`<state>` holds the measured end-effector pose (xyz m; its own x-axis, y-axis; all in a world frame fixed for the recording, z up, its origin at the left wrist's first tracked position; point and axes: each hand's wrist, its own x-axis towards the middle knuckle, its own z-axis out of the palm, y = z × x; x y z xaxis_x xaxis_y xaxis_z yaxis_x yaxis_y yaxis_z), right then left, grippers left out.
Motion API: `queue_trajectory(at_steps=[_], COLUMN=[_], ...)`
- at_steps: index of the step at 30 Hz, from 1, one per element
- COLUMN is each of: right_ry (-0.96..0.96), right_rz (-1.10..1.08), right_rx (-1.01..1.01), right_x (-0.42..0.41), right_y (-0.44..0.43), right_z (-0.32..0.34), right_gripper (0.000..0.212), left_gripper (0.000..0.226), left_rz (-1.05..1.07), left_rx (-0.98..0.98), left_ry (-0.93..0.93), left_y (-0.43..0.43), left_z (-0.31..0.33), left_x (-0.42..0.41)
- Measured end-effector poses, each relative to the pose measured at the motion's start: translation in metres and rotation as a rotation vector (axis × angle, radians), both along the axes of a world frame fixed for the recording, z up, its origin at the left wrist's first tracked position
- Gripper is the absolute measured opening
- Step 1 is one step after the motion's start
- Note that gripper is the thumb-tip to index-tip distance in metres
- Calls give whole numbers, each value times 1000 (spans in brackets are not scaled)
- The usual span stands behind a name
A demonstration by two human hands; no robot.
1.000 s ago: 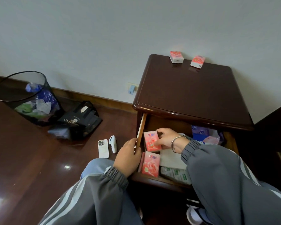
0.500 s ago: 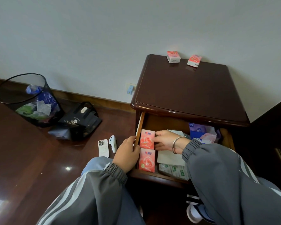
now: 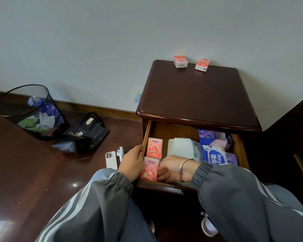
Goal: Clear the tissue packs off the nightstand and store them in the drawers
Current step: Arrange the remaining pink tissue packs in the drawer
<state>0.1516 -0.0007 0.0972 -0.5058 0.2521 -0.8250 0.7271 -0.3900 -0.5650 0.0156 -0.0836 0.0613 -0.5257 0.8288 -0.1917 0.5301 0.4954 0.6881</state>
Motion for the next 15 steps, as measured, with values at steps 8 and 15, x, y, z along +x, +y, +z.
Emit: queue_trajectory(at_steps=[8, 15], right_ry=[36, 268], right_rz=[-62, -9], right_rx=[-42, 497], right_x=[18, 89], right_y=[3, 45], right_z=[10, 57], right_gripper=[45, 20], left_gripper=[34, 35], left_rz=[-3, -73], left_rx=[-7, -17], left_ry=[-44, 93], left_y=[-1, 10], left_z=[6, 40], left_x=[1, -19])
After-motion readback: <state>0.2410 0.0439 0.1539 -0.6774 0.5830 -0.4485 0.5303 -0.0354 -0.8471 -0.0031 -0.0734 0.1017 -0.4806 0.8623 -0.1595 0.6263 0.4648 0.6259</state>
